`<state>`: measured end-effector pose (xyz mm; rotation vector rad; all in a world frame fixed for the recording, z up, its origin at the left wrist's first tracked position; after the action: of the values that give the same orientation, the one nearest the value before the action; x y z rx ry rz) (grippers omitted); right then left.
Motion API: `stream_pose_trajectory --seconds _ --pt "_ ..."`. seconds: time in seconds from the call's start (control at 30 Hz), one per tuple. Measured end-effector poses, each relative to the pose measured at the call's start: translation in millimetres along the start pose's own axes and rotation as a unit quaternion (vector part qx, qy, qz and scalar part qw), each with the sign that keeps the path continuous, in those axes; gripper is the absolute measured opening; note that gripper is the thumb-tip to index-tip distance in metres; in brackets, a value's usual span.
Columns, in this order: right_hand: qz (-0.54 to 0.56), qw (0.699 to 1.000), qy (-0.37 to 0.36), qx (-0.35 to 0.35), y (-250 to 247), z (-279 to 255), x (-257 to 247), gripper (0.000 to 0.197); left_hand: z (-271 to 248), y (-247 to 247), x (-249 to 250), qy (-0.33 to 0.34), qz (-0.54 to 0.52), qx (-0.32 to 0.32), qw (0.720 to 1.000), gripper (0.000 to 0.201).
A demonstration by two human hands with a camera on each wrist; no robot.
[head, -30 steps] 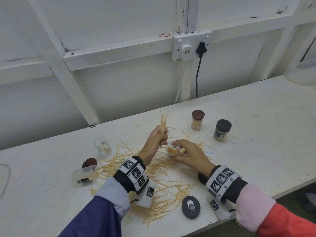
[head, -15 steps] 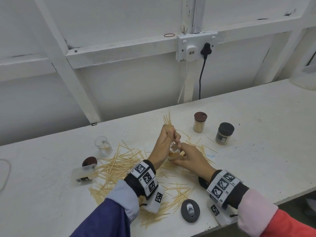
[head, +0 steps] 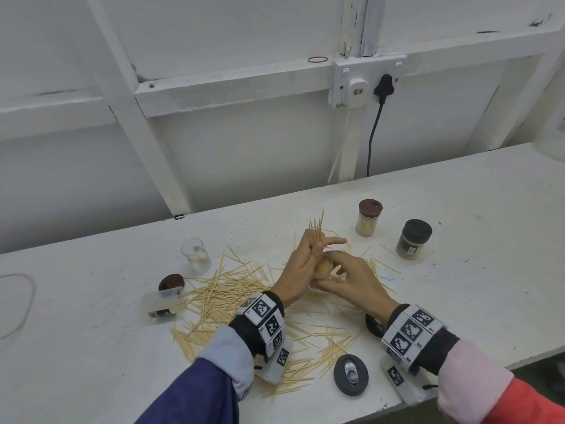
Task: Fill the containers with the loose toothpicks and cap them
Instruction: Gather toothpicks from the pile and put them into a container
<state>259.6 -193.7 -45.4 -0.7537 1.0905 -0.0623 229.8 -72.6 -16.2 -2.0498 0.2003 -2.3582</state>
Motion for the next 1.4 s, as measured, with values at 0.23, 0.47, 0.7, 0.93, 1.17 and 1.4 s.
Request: stream_pose_trajectory --seconds 0.23,0.47,0.7,0.93,1.17,1.4 --pt "-0.018 1.000 -0.008 0.001 1 -1 1 0.050 -4 -9 -10 -0.026 0.003 -0.043 0.999 0.037" --pt "-0.025 1.000 0.007 -0.003 5 -1 3 0.053 -5 -14 -18 -0.087 -0.021 -0.061 0.994 0.015" --pt "-0.036 0.999 0.006 -0.013 3 -2 -9 0.027 -10 -11 -22 -0.111 -0.033 -0.085 0.990 0.024" --pt "-0.033 0.999 0.004 -0.029 8 -2 -6 0.028 -10 -12 -10 -0.123 -0.032 -0.016 0.992 0.051" --pt "-0.034 0.999 -0.013 -0.040 11 -3 -9 0.037 -4 -7 -12 -0.122 0.015 0.060 0.991 0.034" --pt "-0.035 0.999 -0.029 -0.029 11 -4 -12 0.040 -11 -13 -10 -0.116 -0.036 0.029 0.992 0.023"
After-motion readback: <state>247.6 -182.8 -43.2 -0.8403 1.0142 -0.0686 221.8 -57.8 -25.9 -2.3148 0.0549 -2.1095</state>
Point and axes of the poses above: each hand's wrist, its own z-axis towards the middle knuckle, its own y-axis out of the palm, x = y × z, the point moved 4 cm from there along z, towards the middle knuckle, and after that the axes turned 3 degrees about -y, right-handed, at the moved point
